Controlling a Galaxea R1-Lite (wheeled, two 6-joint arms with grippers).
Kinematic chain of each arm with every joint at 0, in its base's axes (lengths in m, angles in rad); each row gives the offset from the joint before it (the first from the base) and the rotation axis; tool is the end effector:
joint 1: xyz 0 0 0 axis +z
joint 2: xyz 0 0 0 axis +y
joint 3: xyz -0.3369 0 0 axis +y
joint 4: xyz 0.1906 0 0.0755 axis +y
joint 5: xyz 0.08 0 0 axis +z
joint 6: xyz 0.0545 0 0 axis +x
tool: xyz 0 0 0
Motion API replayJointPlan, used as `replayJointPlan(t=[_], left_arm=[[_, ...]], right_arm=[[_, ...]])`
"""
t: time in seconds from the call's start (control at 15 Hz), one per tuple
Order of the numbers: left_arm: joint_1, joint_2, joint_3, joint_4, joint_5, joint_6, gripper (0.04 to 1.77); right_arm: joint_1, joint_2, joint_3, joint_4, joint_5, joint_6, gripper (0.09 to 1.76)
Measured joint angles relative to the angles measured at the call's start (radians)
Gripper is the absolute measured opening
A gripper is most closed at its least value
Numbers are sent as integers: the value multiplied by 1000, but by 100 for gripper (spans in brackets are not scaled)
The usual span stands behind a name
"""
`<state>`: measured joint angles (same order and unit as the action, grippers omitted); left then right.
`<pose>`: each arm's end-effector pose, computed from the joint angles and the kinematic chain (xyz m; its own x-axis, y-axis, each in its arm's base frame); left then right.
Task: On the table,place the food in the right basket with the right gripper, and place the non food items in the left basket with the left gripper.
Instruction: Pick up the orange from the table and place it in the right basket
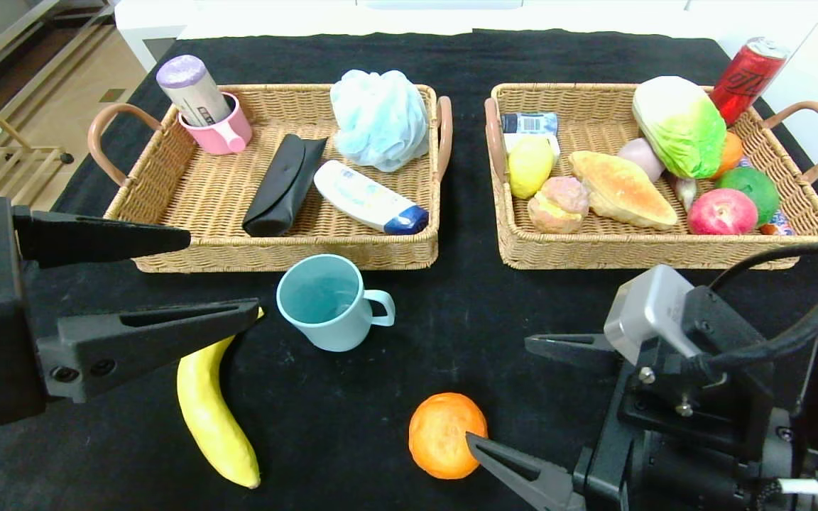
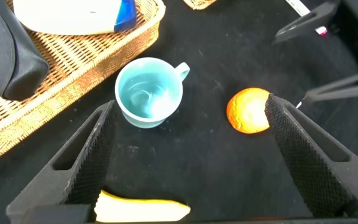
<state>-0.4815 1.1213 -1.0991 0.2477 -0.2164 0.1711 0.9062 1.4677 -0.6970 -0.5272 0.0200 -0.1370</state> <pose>0.1490 -0.0911 0.3392 0.7349 -0.6262 -0.2604 0.6667 0.7375 0.1077 0.1750 0.2252 0.2241 0.5827 0.7761 -0.2411 -0.8118 0.5698 -0.1278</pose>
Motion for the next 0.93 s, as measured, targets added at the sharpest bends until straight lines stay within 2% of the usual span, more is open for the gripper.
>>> replayJointPlan(t=[0.13,0.47,0.93], left_arm=[[0,0,1,0,-1,0,172],[0,0,2,1,-3,0,172],[0,3,1,1,-8,-1,172]], right_arm=[[23,46,32,-86,-47,-17,170],[64,166,104,-317,-89,-91,170],[74,221,124,-332,-106,-130,170]])
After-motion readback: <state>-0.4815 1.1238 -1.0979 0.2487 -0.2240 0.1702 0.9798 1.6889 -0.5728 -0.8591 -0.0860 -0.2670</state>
